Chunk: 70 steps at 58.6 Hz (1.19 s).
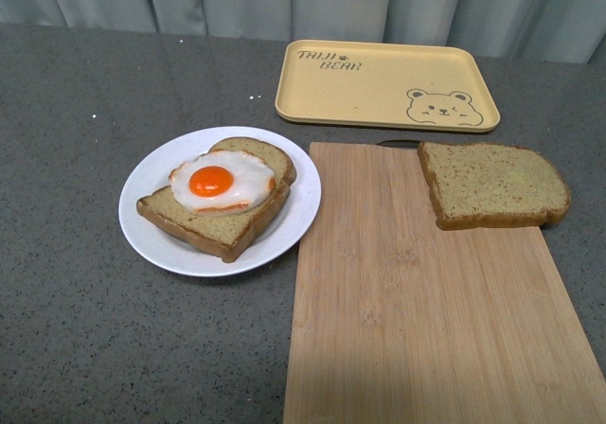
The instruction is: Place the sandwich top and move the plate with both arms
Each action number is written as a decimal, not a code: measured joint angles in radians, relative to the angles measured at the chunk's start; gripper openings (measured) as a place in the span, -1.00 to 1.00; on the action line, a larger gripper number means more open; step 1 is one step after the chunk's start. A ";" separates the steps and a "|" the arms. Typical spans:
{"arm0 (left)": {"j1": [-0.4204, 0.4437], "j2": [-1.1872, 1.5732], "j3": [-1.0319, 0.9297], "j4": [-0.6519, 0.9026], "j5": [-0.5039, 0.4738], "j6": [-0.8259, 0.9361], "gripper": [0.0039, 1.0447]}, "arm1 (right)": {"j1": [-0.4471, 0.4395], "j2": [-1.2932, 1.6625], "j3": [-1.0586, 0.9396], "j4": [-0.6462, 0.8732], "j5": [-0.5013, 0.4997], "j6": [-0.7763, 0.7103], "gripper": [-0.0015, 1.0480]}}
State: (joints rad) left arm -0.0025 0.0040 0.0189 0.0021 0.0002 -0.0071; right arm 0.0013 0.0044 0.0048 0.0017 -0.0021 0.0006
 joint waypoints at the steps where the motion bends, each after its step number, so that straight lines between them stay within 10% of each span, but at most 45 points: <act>1: 0.000 0.000 0.000 0.000 0.000 0.000 0.88 | 0.000 0.000 0.000 0.000 0.000 0.000 0.82; 70: 0.000 0.000 0.000 0.000 0.000 0.000 0.88 | 0.000 0.000 0.000 0.000 0.000 0.000 0.82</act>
State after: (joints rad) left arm -0.0025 0.0044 0.0189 0.0021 0.0002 -0.0071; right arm 0.0013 0.0044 0.0044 0.0017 -0.0021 0.0006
